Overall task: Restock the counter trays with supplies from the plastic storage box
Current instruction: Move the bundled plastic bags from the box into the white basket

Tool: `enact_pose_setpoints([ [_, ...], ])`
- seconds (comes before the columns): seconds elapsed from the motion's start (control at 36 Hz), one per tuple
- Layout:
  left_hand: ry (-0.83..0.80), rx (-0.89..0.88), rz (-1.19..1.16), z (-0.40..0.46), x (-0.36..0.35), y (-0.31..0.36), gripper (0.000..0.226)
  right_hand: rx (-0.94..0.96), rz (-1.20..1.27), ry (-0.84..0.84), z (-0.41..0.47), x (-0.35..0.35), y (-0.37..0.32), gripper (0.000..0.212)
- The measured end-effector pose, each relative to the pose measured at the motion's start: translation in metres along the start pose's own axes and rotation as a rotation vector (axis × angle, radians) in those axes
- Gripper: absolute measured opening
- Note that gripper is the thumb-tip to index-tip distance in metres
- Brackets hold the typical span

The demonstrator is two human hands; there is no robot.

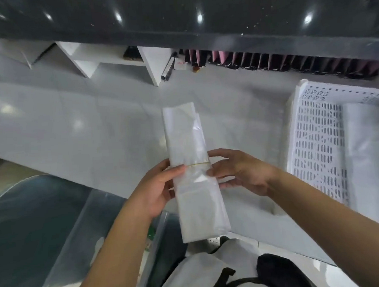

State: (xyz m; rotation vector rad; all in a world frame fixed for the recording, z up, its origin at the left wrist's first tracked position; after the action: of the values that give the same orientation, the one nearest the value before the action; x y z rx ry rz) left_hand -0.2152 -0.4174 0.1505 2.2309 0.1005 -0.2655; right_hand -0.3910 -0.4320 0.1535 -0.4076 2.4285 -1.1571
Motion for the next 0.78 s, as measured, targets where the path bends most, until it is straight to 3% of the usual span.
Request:
enact_pose_setpoints([
  [0.14, -0.136, -0.152, 0.024, -0.03, -0.038, 0.025, 0.052, 0.161, 0.094, 0.051, -0.045, -0.012, -0.016, 0.041],
  [0.31, -0.314, -0.251, 0.101, -0.062, -0.095, 0.033, 0.046, 0.323, 0.138, 0.26, -0.114, -0.01, -0.018, 0.038],
  [0.61, -0.593, -0.127, 0.178, -0.109, -0.201, -0.053, 0.042, 0.376, 0.327, 0.69, -0.253, 0.015, 0.075, 0.044],
  [0.78, -0.698, -0.118, 0.267, -0.134, -0.259, -0.068, 0.035, 0.416, 0.394, 0.748, -0.309, 0.039, 0.1, 0.045],
])
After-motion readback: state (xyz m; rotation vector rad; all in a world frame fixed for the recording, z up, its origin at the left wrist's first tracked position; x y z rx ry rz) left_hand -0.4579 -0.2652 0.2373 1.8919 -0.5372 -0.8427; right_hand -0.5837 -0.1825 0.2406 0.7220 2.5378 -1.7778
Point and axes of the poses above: each hand's wrist, its own z-axis towards the middle knuckle, its own x-axis out of the back of the hand, y = z × x, the point moved 9 cm from there along z, towards the middle knuckle
